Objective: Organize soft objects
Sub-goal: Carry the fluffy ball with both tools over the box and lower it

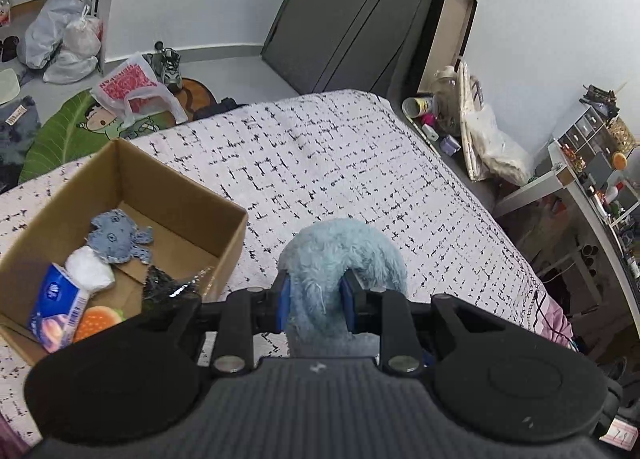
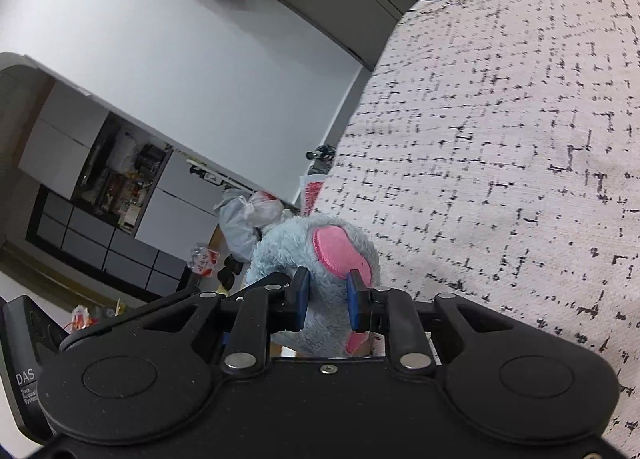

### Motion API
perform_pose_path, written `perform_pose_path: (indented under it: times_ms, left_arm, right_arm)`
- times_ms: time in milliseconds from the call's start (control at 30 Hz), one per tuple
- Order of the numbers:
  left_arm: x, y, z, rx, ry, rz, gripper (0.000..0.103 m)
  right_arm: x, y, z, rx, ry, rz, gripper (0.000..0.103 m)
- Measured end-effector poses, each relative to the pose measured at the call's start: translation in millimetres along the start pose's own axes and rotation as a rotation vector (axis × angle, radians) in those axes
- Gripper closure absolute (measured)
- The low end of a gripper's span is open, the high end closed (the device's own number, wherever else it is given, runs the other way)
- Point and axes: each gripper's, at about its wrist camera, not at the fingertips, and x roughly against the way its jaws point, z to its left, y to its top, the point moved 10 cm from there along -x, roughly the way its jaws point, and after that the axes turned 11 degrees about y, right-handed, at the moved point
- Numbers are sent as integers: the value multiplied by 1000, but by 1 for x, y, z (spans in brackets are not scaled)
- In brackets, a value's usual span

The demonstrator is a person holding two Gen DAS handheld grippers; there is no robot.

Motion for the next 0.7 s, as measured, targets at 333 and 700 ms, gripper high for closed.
perform_pose_path:
  times_ms: [333, 700]
  left_arm:
    - [23, 7, 26, 17, -5, -24, 78]
    - [37, 16, 67, 36, 10, -46, 78]
  right_arm:
    - [-6, -15, 29, 56, 38, 5, 83]
    - [-27, -42, 59, 132, 77, 27, 83]
